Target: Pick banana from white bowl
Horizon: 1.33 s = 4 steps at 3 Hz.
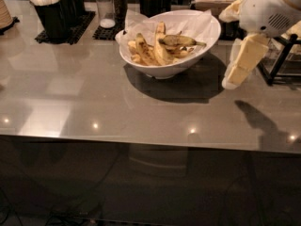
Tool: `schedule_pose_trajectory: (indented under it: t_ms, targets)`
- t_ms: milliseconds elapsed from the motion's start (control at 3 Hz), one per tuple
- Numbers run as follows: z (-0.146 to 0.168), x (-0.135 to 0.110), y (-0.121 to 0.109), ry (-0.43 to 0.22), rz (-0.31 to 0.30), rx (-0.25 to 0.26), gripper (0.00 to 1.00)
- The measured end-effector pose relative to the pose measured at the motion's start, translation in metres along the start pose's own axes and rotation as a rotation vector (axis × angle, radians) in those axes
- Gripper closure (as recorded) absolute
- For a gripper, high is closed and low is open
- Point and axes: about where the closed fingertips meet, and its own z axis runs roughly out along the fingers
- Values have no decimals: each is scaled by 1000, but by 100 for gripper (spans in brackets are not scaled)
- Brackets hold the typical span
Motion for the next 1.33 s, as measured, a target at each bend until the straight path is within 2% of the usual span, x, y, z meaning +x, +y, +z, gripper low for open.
schedule_pose_trajectory:
  t_ms: [333,1000,1333]
  targets:
    - [25,-38,-33,-105,-69,-20,0]
    - [33,-45,-42,-140,-70,-4,0]
    - [56,-66,-56,-185,-129,-30,0]
